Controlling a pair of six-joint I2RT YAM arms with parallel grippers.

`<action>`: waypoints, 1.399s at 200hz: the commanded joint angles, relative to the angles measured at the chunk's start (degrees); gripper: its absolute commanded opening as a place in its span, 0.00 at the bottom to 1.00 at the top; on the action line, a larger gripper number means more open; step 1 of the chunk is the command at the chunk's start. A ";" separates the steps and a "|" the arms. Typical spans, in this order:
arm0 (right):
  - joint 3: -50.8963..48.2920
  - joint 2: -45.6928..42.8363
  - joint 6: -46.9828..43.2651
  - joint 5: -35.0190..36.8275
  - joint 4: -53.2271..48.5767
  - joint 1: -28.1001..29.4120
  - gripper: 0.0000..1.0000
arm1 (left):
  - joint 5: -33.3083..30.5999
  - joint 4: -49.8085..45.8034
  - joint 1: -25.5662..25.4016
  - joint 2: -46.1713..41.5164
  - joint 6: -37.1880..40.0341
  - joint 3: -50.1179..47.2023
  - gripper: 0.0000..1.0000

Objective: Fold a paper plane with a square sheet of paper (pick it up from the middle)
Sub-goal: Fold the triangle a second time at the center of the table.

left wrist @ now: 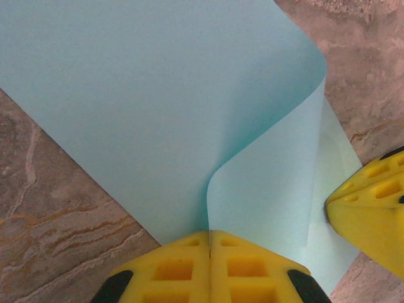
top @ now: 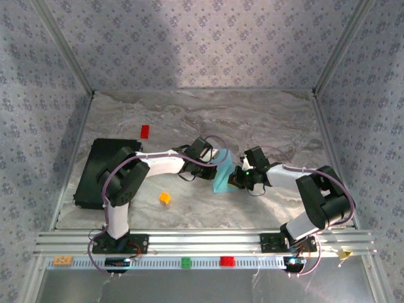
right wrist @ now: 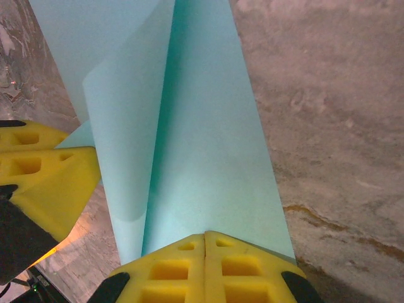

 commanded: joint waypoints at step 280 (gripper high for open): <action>-1.82 0.61 -0.70 2.76 -3.74 -0.74 0.04 | 0.45 0.24 0.44 0.03 1.03 1.52 0.00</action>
